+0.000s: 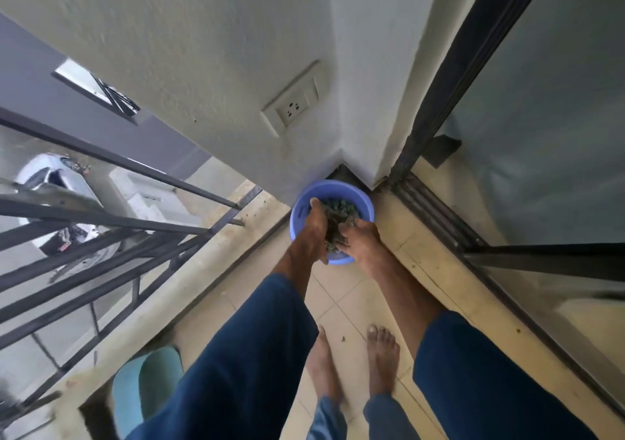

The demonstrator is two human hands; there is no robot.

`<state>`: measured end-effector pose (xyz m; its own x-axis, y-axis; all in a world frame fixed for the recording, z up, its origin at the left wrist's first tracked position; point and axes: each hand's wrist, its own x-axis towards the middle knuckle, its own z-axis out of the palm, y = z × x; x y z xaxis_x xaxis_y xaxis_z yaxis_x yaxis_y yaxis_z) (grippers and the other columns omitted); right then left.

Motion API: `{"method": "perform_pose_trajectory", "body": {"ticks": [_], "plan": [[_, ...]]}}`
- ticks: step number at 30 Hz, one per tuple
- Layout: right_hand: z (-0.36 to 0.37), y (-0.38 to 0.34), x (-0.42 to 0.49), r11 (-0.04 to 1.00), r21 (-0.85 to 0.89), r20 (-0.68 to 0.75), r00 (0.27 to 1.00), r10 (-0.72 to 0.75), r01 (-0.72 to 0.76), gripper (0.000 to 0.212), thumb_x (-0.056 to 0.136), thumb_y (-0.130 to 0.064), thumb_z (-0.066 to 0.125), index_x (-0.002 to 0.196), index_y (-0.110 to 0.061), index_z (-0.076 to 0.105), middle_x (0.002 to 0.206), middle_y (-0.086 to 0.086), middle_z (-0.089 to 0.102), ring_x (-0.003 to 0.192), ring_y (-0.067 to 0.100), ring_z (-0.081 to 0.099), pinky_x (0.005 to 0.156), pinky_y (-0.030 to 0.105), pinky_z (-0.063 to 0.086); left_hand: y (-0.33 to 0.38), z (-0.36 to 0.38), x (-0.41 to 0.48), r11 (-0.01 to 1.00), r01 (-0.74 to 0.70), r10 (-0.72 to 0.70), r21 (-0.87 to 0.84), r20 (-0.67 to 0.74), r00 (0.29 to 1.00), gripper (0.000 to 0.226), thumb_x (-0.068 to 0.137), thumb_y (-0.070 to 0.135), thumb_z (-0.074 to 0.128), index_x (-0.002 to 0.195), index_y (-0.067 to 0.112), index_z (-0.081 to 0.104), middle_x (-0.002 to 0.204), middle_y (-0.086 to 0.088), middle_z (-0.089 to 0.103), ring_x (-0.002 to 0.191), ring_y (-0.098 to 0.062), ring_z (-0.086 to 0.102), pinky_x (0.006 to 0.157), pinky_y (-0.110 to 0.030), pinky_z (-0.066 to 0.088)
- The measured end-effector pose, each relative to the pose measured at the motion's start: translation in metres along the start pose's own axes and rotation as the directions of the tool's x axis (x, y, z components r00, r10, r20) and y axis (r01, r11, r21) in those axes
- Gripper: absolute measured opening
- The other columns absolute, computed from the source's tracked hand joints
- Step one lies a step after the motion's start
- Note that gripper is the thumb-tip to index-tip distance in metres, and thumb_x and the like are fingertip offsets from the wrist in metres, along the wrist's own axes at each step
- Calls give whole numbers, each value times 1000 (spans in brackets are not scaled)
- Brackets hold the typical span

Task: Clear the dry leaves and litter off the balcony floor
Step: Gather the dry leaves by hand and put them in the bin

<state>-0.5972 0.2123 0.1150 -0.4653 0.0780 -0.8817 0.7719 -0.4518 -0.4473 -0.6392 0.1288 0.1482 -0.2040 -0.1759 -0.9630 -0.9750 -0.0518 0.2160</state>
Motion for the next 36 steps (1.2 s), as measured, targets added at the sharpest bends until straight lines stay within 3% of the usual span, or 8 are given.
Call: {"method": "perform_pose_trajectory", "body": {"ticks": [4,8,13,20,24,29,32,36], "plan": [[-4,2,18,996,17,-3,996,87,-87,46,99,1,54,144,2,42,121,18,53,105,30,56,87,37,49,2,2,24,1000,4,-1,24,-124,992,94,90,87,23,163,28,25,167,-15,24,152,-45,22,117,-72,6],[-24,5,10,991,41,-97,987,131,-128,22,96,12,46,116,19,50,98,38,59,74,30,52,106,54,46,-5,-7,15,998,-61,62,9,-71,996,88,95,81,26,160,22,32,162,-15,35,147,-40,34,116,-60,24],[-53,-2,-38,998,34,-115,992,59,-55,15,96,7,53,109,9,59,96,28,67,70,26,66,58,26,60,-22,-21,-26,953,-292,294,78,-24,955,62,106,61,34,146,18,53,138,-5,60,125,-27,56,96,-40,40],[-74,-20,-154,986,149,-100,991,86,-71,19,98,3,52,114,6,62,106,27,69,93,35,69,74,34,57,-63,-42,-132,630,-509,519,586,170,838,53,111,43,34,106,3,69,106,-17,71,98,-34,67,90,-41,51],[-97,-20,-226,976,214,-129,989,73,-44,17,96,1,56,110,5,65,103,24,74,94,36,72,80,36,58,-85,-44,-189,648,-471,424,598,231,876,35,100,43,52,79,20,67,83,-13,73,87,-35,70,88,-46,57],[-140,-11,-330,965,242,-225,973,-44,100,22,95,-6,62,114,2,69,96,17,77,86,28,76,74,32,59,-106,-24,-273,737,-433,258,519,376,890,21,99,-1,59,79,1,60,71,-9,65,62,-21,64,48,-25,50],[-163,6,-398,926,311,-294,948,-119,212,22,96,-6,60,113,6,69,92,17,77,82,30,74,68,30,60,-125,-22,-304,555,-517,160,652,527,835,19,92,1,68,74,5,61,78,-18,68,66,-29,67,52,-32,53],[-180,64,-494,852,448,-393,916,-85,271,23,98,-9,56,114,3,68,95,18,72,76,24,72,62,28,57,-166,-9,-337,-40,-695,109,718,695,711,19,80,24,68,87,8,77,95,-17,76,87,-38,71,69,-39,55]]}}
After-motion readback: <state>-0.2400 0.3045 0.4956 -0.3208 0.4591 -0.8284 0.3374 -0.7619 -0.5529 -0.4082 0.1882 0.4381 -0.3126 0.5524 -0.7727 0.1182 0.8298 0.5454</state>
